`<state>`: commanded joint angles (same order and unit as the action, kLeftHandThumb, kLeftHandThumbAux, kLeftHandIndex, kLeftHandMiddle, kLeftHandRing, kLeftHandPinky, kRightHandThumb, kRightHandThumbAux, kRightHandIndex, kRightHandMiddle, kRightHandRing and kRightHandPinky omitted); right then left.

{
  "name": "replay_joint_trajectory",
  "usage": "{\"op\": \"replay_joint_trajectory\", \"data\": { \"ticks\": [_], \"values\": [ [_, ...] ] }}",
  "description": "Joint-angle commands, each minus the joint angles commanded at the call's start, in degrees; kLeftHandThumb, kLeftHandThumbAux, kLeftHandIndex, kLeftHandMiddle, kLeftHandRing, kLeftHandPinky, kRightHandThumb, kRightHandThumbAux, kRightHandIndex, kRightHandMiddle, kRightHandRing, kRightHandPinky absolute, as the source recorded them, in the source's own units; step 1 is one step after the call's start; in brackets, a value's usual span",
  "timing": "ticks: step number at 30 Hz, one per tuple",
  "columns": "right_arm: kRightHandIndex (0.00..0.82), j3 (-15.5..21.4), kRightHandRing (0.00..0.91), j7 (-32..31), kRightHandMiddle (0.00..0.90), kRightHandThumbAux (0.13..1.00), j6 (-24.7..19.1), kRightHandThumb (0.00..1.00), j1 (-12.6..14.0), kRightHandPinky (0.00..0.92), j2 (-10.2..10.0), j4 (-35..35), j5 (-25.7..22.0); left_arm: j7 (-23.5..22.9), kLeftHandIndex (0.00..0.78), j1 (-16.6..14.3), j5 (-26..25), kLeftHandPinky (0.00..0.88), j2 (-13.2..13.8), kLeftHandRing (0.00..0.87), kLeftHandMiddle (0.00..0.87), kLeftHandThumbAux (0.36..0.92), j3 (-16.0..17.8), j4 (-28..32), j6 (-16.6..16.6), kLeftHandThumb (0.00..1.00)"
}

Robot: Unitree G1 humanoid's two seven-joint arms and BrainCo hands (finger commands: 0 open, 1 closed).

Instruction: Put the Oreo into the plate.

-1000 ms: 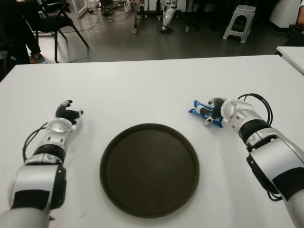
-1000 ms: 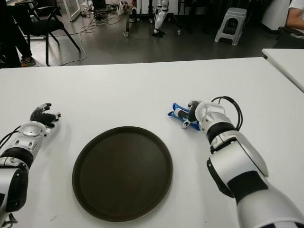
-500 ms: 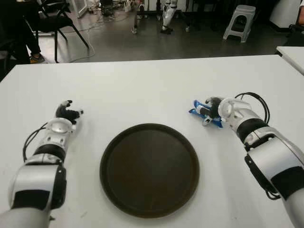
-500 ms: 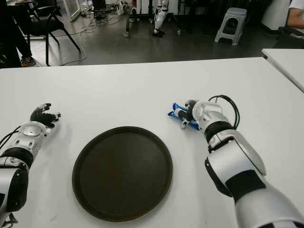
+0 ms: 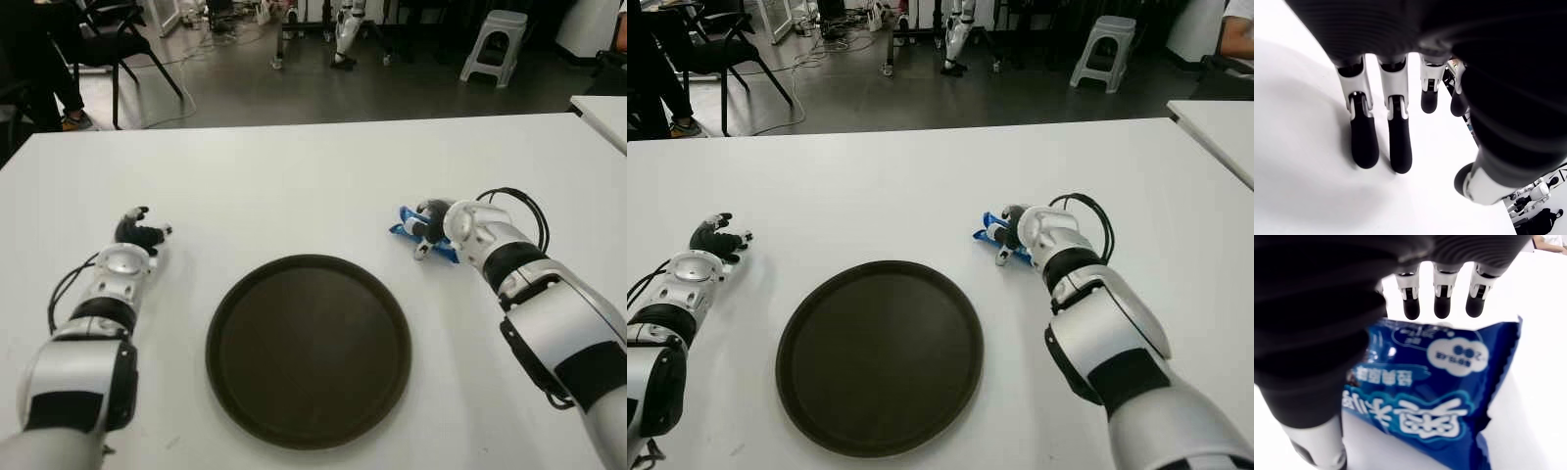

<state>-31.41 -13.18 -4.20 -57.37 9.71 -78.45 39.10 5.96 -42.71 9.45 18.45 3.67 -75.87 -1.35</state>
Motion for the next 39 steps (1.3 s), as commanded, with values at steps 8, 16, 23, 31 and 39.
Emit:
{"op": "replay_joint_trajectory", "data": {
  "ticks": [8, 16, 23, 31, 39],
  "values": [
    [0.035, -0.19, 0.02, -0.14, 0.07, 0.788, 0.54, 0.0, 0.03, 0.0, -0.16, 0.2, -0.22, 0.05, 0.075, 0.0, 0.31, 0.122, 0.08, 0.101, 0.079, 0.773, -0.39, -0.04, -0.1, 0.227],
    [0.031, -0.03, 0.015, -0.89, 0.065, 0.764, -0.05, 0.0, 0.05, 0.0, -0.75, 0.2, -0.42, 0.1, 0.06, 0.04, 0.27, 0.13, 0.15, 0.097, 0.07, 0.755, -0.45, -0.13, -0.1, 0.236],
    [0.034, 0.38, 0.019, -1.43, 0.072, 0.754, -0.48, 0.0, 0.12, 0.0, -0.89, 0.21, -0.78, -0.19, 0.051, -0.01, 0.27, 0.11, 0.29, 0.083, 0.06, 0.765, -0.47, -0.17, 0.11, 0.242],
    [0.035, 0.41, 0.02, -0.49, 0.073, 0.752, -0.97, 0.0, 0.66, 0.0, -0.89, -0.08, -0.53, -0.45, 0.051, 0.0, 0.16, 0.11, 0.35, 0.084, 0.061, 0.759, -0.42, -0.11, 0.12, 0.255],
    [0.036, -0.06, 0.017, 0.24, 0.073, 0.768, -1.41, 0.0, 0.79, 0.0, -0.69, -0.15, -0.02, -0.34, 0.068, 0.15, 0.24, 0.1, 0.52, 0.089, 0.07, 0.772, -0.42, -0.2, -0.11, 0.249]
  ]
}}
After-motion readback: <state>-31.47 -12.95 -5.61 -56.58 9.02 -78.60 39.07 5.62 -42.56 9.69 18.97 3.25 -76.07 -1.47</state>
